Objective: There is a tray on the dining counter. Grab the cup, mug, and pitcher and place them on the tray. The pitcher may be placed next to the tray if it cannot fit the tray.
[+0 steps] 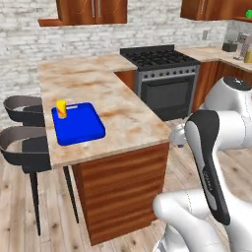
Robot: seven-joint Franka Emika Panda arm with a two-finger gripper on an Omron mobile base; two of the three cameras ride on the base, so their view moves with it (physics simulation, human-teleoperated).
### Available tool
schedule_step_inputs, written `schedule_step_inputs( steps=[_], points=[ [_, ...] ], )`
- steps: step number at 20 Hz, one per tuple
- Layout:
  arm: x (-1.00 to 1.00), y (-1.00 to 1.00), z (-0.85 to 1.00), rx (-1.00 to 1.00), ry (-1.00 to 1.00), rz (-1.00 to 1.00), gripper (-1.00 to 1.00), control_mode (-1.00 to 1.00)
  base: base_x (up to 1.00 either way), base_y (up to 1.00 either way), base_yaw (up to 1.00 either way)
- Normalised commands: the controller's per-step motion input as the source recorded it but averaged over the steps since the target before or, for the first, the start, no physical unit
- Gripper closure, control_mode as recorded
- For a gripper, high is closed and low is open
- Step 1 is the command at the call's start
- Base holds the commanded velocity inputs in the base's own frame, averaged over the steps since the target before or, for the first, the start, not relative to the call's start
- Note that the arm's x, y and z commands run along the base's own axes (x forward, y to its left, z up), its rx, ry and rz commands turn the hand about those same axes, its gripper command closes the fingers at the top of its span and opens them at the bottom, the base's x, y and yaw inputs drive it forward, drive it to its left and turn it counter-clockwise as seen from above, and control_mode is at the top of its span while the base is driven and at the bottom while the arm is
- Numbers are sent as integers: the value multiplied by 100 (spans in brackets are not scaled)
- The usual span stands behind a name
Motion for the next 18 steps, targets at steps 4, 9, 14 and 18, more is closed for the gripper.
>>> schedule_step_inputs(
  steps=[4, 9, 14, 18],
  points=[
    [0, 0, 0, 0, 0, 0, -100, 100, 2, -100, -48],
    [0, 0, 0, 0, 0, 0, -100, 100, 27, -89, -67],
    [0, 0, 0, 0, 0, 0, -100, 100, 35, -63, -72],
    [0, 0, 0, 0, 0, 0, -100, 100, 51, -1, -69]
  ],
)
